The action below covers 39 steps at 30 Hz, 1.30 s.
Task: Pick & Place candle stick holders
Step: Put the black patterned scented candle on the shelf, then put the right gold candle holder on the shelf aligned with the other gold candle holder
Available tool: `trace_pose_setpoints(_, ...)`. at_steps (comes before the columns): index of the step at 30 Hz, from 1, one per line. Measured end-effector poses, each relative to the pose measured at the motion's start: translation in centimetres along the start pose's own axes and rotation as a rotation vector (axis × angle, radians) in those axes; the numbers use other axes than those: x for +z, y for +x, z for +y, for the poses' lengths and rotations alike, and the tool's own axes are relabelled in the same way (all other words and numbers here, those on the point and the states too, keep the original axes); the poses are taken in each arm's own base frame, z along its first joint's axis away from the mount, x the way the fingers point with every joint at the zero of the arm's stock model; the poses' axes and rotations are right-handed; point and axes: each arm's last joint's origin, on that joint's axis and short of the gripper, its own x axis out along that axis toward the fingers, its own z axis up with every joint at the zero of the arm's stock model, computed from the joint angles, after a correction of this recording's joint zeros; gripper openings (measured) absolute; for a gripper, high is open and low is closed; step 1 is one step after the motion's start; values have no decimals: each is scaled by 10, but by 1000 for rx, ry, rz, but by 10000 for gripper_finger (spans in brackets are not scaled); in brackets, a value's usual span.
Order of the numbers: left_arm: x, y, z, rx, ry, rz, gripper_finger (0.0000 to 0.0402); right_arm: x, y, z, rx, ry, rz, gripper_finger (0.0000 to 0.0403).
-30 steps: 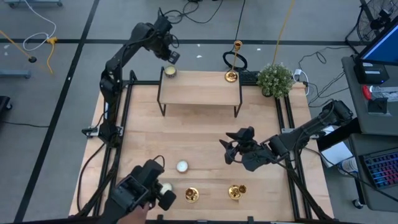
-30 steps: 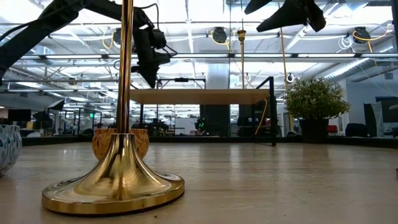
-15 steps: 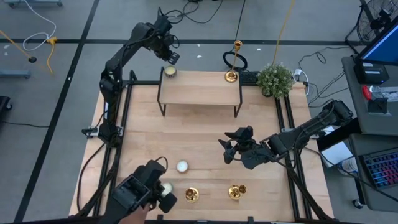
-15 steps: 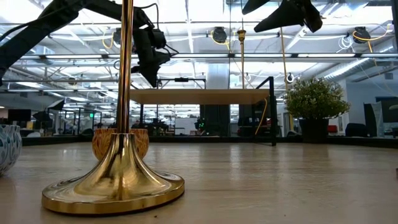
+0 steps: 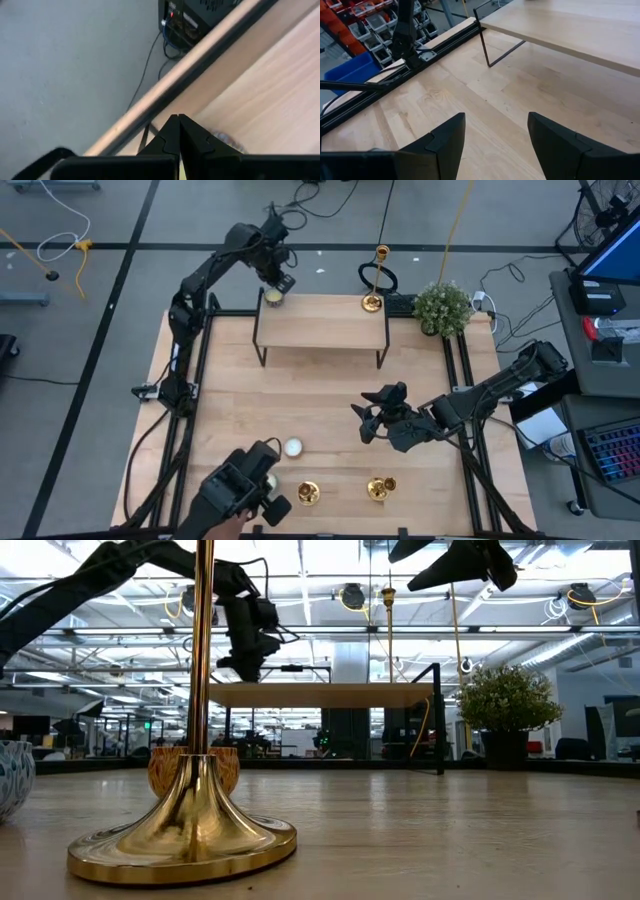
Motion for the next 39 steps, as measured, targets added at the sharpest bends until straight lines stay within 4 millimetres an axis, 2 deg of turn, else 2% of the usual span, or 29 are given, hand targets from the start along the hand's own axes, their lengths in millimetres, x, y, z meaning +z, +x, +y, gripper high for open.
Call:
trace_pose_setpoints(9,1,0,2,16,-3,-8,0,0,0,0,3,-7,4,212)
trace_pose_setpoints(12,4,-10,-2,38,8,-77,0,0,0,0,3,-7,3,212)
trace_pose_setpoints(18,5,-63,-8,15,-24,-309,1,1,0,1,10,2,-2,212)
trace_pose_setpoints(22,-12,-111,-18,-117,-88,-401,1,1,0,3,32,0,6,212)
trace_pose_setpoints(25,-29,-143,-38,-190,-63,-434,1,4,-2,2,39,-1,0,212)
trace_pose_setpoints(29,-53,-170,-72,-270,-6,-414,1,10,-7,0,51,-28,-13,212)
trace_pose_setpoints(39,-120,-204,-168,-422,265,-229,1,26,-17,-2,110,-23,-48,212)
